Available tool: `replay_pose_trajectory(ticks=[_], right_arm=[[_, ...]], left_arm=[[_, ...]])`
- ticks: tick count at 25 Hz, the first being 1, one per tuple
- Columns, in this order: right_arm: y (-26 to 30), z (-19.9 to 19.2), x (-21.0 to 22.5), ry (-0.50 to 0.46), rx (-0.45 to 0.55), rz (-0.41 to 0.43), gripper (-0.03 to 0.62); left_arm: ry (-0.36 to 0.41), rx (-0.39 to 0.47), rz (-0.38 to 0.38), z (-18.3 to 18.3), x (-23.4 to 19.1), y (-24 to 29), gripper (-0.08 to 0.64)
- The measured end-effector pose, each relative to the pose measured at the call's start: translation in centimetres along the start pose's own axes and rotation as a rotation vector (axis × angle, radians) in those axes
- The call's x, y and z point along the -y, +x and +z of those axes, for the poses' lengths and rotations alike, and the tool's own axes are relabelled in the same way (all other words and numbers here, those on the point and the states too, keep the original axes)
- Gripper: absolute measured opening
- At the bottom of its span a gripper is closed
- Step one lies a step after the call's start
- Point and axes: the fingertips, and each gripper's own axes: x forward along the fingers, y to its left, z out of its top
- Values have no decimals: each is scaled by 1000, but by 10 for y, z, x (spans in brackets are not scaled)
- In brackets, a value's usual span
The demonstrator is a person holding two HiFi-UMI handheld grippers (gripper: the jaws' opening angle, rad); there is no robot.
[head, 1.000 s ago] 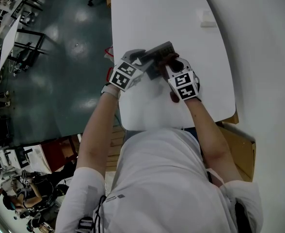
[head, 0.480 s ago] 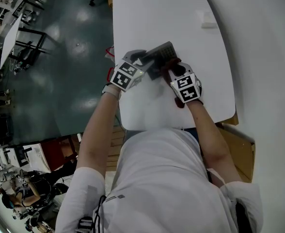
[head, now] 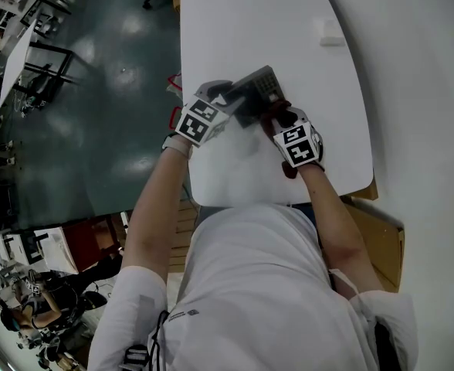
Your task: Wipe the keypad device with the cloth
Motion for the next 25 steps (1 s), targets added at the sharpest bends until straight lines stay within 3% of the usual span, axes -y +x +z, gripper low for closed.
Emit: replay_pose_trajectory(ticks=[4, 11, 20, 25], right_arm=[[5, -11, 2, 53, -3, 11, 77], [-2, -6, 5, 62, 1, 30, 77], [-22, 74, 1, 33, 233, 63, 77], [-19, 112, -5, -28, 279, 87, 77]], left_arm=[[-1, 7, 5, 0, 4, 0, 193], [-19, -4, 24, -4, 12, -2, 193], [-33, -1, 35, -6, 19, -1, 193], [-36, 2, 35, -6, 19, -2, 193]])
